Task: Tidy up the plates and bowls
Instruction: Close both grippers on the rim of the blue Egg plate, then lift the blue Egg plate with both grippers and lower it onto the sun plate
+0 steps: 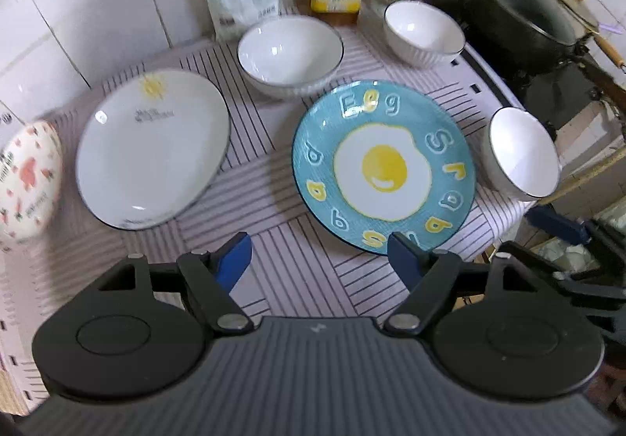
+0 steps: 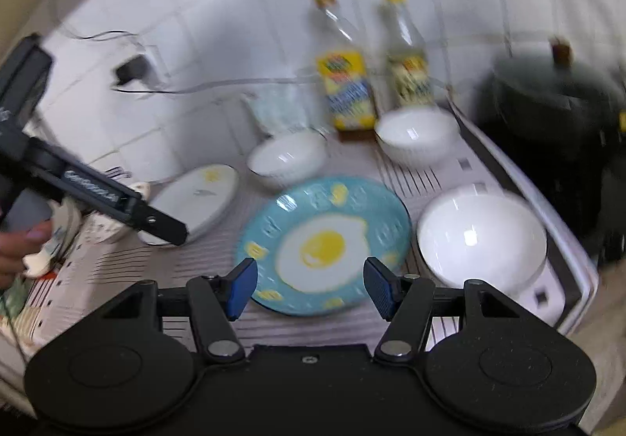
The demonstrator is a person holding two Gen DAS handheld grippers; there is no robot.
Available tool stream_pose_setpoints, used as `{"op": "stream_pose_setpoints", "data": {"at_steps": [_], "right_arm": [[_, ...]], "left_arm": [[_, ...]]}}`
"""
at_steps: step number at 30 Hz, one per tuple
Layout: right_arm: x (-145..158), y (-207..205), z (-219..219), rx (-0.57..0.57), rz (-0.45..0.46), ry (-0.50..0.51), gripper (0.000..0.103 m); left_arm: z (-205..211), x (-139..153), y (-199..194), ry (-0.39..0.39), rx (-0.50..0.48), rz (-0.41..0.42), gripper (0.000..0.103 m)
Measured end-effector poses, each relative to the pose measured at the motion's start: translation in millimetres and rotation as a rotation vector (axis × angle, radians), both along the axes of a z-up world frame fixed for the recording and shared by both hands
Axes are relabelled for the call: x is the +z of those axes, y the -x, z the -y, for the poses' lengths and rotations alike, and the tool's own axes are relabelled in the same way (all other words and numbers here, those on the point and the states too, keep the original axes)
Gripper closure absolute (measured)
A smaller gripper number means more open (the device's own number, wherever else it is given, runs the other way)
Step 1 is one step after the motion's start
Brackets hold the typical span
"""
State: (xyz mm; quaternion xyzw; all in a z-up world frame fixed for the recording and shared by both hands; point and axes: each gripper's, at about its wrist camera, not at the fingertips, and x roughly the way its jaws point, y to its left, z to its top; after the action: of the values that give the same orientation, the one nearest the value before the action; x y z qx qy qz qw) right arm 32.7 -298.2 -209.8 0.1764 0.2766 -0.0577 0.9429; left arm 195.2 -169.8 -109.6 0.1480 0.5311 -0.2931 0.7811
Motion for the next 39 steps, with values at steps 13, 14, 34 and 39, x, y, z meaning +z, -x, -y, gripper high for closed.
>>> {"op": "stream_pose_setpoints", "data": {"at_steps": [13,14,34,39], "right_arm": [[-62.8,-39.9,20.3,-0.135,0.01,-0.159,0.04],[-64.0,-41.1,22.2,-0.15,0.015,-0.171,0.042],[-70.9,-47.7,34.1,-0.232,-0.018,-0.194,0.082],[-70.0,-51.0,37.2,-0.196,-0.031,-0.204,0.082]], "left_arm": [[18.7,-75.8,-33.4,0.042,0.053,0.068,0.03],[19.4,-77.9,-34.9,0.046,0.055,0.08,0.03],[21.2,-104.5,-55.9,0.144,0.054,-0.062,0.078],[23.2,-104.9,-61.5,0.143,0.056,-0.096,0.076]]}}
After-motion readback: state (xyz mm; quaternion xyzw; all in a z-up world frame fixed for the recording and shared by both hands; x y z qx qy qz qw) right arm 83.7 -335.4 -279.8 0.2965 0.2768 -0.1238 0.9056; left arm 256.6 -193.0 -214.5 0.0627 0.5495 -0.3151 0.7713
